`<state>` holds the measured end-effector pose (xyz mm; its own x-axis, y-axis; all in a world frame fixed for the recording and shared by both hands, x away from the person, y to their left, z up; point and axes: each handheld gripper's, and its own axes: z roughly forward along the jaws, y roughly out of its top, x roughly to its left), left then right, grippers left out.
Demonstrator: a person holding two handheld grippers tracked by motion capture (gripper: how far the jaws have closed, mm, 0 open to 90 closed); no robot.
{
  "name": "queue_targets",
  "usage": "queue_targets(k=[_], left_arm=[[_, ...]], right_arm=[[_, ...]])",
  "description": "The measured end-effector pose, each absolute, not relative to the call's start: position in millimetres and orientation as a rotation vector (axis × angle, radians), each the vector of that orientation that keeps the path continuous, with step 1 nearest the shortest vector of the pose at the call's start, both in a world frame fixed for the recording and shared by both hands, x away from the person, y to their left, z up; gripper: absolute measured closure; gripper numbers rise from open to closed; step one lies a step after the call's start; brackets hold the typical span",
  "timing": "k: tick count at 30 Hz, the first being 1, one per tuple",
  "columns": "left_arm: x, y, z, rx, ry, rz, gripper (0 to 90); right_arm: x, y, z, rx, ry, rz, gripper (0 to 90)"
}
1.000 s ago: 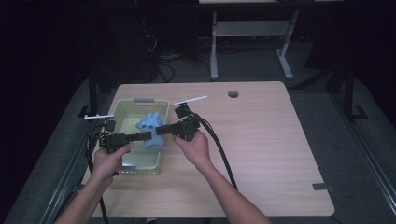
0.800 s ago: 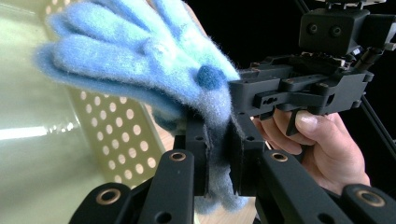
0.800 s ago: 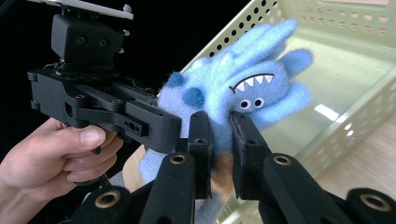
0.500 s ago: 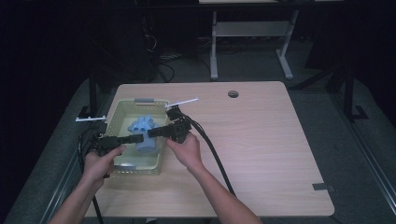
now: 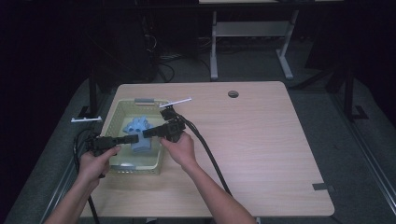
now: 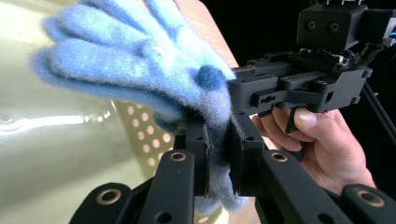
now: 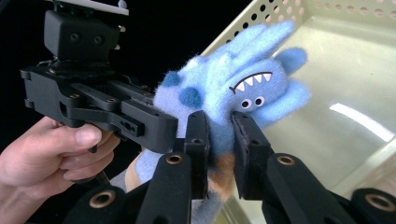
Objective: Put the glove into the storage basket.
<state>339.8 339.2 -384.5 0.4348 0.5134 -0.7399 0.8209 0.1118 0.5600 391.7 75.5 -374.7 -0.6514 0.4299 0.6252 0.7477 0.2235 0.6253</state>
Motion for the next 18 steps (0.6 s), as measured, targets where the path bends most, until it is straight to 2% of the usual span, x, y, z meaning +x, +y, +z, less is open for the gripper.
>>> queue_targets(k=[18], left_arm=[[351.8,354.4,-394.0,1.571,1.285,-0.353,79.9]], right_arm=[[406.5,95.7,-391.3,-1.144,-2.169,-1.347,74.7]])
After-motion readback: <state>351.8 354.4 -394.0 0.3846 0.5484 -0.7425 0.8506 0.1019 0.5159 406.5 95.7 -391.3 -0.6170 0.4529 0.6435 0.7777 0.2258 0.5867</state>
